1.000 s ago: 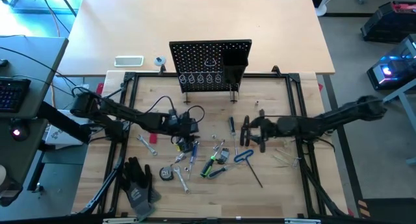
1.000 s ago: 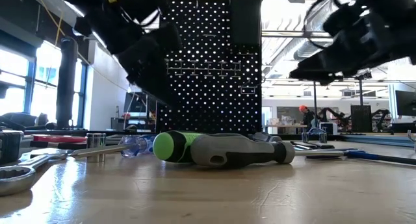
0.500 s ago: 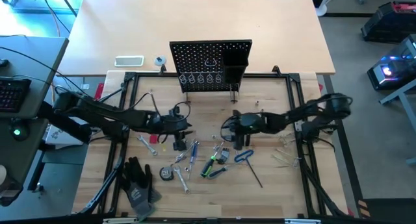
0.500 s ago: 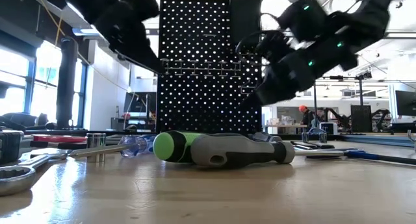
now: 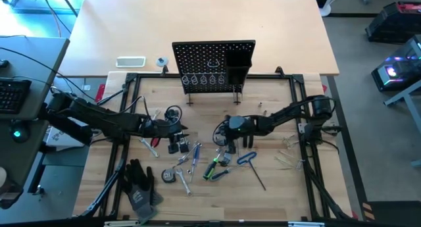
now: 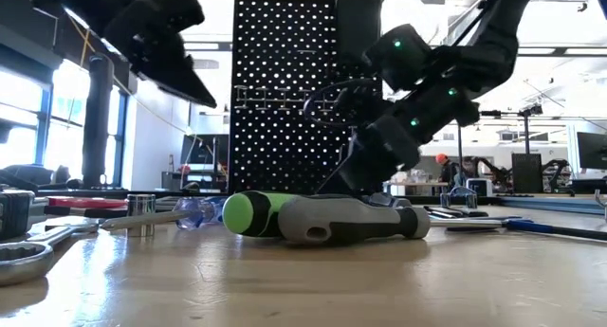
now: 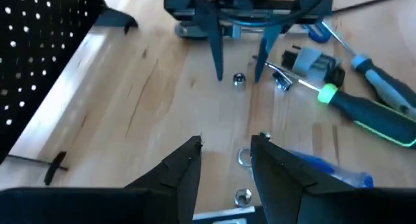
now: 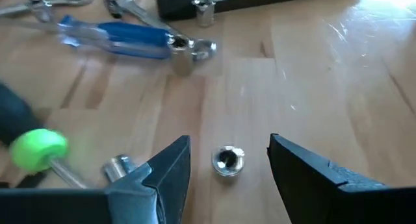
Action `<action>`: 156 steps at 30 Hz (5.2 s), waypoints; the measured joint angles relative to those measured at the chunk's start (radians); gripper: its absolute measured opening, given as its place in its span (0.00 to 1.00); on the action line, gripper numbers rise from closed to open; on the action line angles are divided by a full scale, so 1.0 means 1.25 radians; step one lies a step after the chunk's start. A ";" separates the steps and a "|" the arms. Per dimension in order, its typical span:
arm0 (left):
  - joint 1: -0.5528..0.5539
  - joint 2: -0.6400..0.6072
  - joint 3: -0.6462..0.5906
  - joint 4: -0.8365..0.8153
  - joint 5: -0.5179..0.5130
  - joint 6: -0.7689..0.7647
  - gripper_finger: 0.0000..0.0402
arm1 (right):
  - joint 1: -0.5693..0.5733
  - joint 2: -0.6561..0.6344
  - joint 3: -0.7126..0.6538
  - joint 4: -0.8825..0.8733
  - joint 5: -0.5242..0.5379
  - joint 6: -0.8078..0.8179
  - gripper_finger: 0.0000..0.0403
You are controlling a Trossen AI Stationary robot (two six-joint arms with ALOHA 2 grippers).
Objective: Hang tools onto peg board
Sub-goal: Put the socket wrench into the pegboard bin
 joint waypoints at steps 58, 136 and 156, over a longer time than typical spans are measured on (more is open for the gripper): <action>0.002 0.001 0.002 0.048 -0.041 0.071 0.31 | -0.007 -0.469 0.089 -0.178 0.195 -0.206 0.14; 0.030 0.001 0.002 0.084 -0.037 0.085 0.31 | -0.141 -0.650 0.518 -1.113 0.421 0.012 0.42; 0.044 0.001 0.002 0.084 -0.032 0.092 0.31 | -0.094 -0.772 -0.104 -0.921 0.440 0.410 0.42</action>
